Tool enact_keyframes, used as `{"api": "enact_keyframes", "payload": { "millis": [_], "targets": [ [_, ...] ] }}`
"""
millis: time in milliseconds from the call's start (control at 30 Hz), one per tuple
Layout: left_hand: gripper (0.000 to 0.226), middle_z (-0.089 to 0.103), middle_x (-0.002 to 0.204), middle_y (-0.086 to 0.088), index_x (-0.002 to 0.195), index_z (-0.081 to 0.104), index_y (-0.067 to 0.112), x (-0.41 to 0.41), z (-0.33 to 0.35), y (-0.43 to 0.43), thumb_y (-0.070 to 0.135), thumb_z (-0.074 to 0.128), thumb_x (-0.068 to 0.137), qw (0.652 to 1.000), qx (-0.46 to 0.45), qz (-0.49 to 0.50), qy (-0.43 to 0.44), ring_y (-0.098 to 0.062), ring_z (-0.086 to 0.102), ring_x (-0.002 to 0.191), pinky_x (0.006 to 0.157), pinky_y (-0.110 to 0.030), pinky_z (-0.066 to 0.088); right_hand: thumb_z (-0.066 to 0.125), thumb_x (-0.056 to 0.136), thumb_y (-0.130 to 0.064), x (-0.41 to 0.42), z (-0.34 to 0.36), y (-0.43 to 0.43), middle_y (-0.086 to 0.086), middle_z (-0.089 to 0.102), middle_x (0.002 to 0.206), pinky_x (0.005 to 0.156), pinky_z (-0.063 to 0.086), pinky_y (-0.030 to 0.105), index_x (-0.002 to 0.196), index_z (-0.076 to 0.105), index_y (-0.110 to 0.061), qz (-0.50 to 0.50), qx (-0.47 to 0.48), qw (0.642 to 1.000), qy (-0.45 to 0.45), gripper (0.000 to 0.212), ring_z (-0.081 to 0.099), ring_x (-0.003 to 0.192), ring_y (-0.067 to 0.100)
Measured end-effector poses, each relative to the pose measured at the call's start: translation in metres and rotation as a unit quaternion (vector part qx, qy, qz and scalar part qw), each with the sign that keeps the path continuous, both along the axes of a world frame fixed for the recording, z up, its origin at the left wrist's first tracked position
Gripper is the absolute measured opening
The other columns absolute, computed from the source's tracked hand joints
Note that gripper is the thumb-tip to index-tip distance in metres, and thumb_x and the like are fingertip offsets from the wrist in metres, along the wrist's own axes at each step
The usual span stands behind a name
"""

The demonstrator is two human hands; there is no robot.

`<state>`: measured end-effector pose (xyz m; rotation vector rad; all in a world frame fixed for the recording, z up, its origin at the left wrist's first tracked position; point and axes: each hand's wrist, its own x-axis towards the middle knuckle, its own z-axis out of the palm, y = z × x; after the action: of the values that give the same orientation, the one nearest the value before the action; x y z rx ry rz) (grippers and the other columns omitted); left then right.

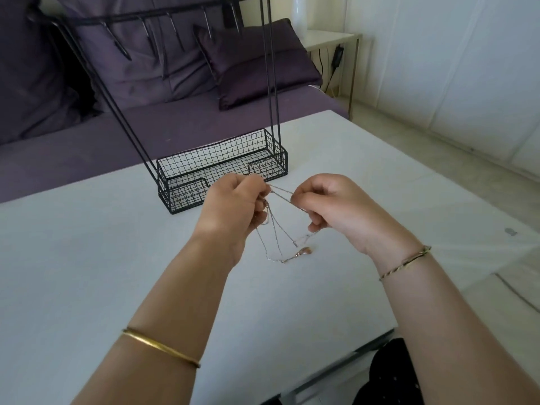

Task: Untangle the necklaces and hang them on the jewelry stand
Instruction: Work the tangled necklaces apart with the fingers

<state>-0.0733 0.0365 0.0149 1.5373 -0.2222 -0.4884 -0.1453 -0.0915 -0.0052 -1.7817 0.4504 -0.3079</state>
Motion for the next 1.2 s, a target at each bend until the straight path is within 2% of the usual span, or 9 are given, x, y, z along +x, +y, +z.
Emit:
{"api": "enact_keyframes", "payload": {
  "millis": [133,233,333,600,733,867,1000,1100,1200],
  "targets": [
    [0.019,0.051,0.065,-0.002,0.073,0.047,0.010,-0.001,-0.003,0.000,0.002,0.046,0.090,1.000,0.002,0.001,-0.007,-0.008,0.040,0.048,0.050,-0.024,0.041,0.057,0.086,-0.009,-0.003,-0.008,-0.004,-0.007,0.049,0.054,0.057,0.052,0.032,0.076,0.062,-0.014,-0.068,-0.061,0.996,0.000,0.012,0.047,0.041,0.007],
    [0.017,0.051,0.067,-0.002,0.075,0.045,0.011,-0.003,-0.004,0.000,0.001,0.045,0.089,0.999,0.013,0.010,-0.028,-0.009,0.039,0.047,0.050,-0.024,0.040,0.053,0.088,-0.007,-0.008,-0.014,-0.004,-0.001,0.048,0.060,0.048,0.051,0.030,0.075,0.057,-0.013,-0.159,-0.054,0.985,-0.038,0.015,0.046,0.041,0.010],
    [0.010,0.051,0.066,-0.001,0.083,0.048,0.009,-0.005,-0.008,0.001,0.001,0.044,0.088,0.995,0.052,0.041,-0.069,-0.012,0.039,0.052,0.053,-0.026,0.040,0.052,0.090,-0.006,-0.016,-0.013,-0.004,0.002,0.049,0.060,0.044,0.047,0.024,0.080,0.055,-0.012,-0.221,0.097,0.968,-0.071,0.013,0.047,0.038,0.010],
    [0.007,0.057,0.076,-0.002,0.089,0.052,0.006,-0.022,-0.013,0.010,0.004,0.045,0.089,0.988,0.095,0.103,-0.065,-0.015,0.041,0.055,0.057,-0.029,0.042,0.054,0.093,-0.014,-0.034,-0.010,0.002,0.002,0.067,0.075,0.076,0.053,0.031,0.080,0.057,-0.013,-0.208,0.431,0.871,-0.111,0.014,0.065,0.077,0.017],
    [0.007,0.054,0.075,-0.004,0.088,0.056,0.004,-0.026,-0.014,0.016,0.005,0.049,0.090,0.989,0.084,0.120,-0.036,-0.015,0.044,0.060,0.057,-0.026,0.043,0.047,0.093,-0.009,-0.037,-0.007,0.007,0.002,0.060,0.057,0.076,0.055,0.034,0.073,0.053,-0.010,-0.176,0.529,0.819,-0.137,0.021,0.065,0.068,0.018],
    [0.017,0.050,0.068,-0.003,0.076,0.054,0.007,-0.032,-0.007,0.018,0.003,0.048,0.091,0.993,0.000,0.109,0.050,-0.009,0.040,0.052,0.052,-0.023,0.039,0.046,0.092,-0.006,-0.036,-0.006,0.011,0.002,0.039,0.047,0.060,0.056,0.032,0.071,0.049,-0.007,-0.178,0.577,0.780,-0.164,0.021,0.046,0.047,0.016],
    [0.022,0.045,0.064,-0.002,0.070,0.048,0.009,-0.036,0.000,0.014,0.003,0.042,0.090,0.988,-0.061,0.084,0.117,-0.008,0.034,0.045,0.049,-0.021,0.035,0.045,0.093,-0.008,-0.035,-0.004,0.011,-0.002,0.036,0.045,0.040,0.038,0.016,0.075,0.049,-0.011,-0.162,0.571,0.789,-0.158,0.019,0.031,0.035,0.011],
    [0.024,0.043,0.062,-0.001,0.067,0.044,0.011,-0.035,0.002,0.013,0.003,0.039,0.089,0.989,-0.063,0.079,0.112,-0.009,0.032,0.041,0.047,-0.022,0.034,0.044,0.092,-0.004,-0.036,-0.003,0.007,0.000,0.046,0.051,0.036,0.028,0.015,0.080,0.049,-0.011,-0.168,0.542,0.810,-0.151,0.015,0.028,0.033,0.009],
    [0.017,0.045,0.064,-0.002,0.073,0.046,0.010,-0.034,0.003,0.011,0.003,0.041,0.088,0.994,-0.039,0.072,0.077,-0.010,0.034,0.042,0.046,-0.024,0.036,0.042,0.088,0.000,-0.035,-0.002,0.004,0.002,0.052,0.062,0.039,0.032,0.016,0.076,0.058,-0.012,-0.174,0.443,0.870,-0.127,0.023,0.032,0.037,0.008]
  ]
}}
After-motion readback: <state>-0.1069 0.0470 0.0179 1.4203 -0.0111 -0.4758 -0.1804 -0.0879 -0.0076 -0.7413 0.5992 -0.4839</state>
